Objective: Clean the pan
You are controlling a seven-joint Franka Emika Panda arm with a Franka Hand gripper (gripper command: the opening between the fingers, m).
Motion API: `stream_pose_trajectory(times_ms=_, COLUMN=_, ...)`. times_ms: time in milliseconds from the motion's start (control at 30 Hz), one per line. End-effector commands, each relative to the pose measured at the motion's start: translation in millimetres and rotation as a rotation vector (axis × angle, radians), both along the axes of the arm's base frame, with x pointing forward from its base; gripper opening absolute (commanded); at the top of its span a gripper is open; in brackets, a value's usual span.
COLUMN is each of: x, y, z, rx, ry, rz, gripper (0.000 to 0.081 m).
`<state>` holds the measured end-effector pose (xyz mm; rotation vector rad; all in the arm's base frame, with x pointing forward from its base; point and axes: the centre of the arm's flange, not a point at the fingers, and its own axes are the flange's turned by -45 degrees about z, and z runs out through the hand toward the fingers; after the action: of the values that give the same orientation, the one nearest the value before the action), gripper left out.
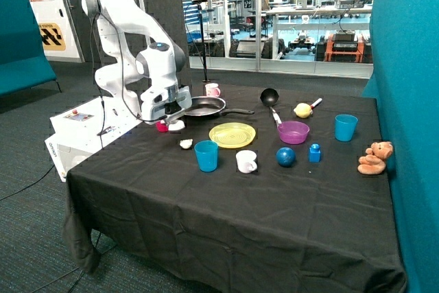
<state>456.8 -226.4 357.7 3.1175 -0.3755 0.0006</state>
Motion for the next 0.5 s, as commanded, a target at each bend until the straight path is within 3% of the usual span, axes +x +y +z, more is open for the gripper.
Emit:
stream_pose_trajectory(times_ms=0, x=24.5, y=30.5, z=16.2, rx=0.0015, ry=0.0003, rz=0.117, gripper=0.0)
stream_pose_trajectory(times_ms=467, x=36.2, y=85.6, z=21.0, rx=0.0015, ry=0.0004, rz=0.272, gripper=0.0)
